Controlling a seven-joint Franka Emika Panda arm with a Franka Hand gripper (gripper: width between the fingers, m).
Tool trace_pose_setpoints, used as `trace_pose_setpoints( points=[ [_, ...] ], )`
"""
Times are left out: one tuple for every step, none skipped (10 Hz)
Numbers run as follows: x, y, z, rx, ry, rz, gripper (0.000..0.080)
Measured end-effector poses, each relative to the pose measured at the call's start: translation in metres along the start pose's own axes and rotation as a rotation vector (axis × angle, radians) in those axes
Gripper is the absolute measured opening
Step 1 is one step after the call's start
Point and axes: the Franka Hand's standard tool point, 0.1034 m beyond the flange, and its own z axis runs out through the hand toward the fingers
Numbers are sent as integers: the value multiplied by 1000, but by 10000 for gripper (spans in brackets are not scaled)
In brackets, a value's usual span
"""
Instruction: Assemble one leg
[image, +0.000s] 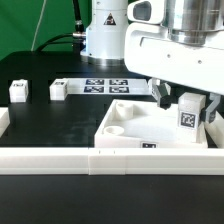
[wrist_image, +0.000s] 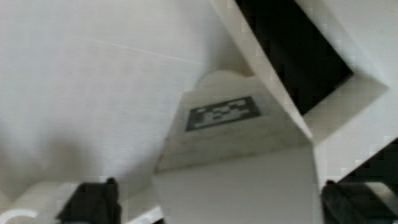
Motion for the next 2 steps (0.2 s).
trace_pose_setpoints(
  points=[
    [0, 0, 0, 0, 0, 1, 621],
    [0, 0, 0, 0, -1, 1, 642]
  ],
)
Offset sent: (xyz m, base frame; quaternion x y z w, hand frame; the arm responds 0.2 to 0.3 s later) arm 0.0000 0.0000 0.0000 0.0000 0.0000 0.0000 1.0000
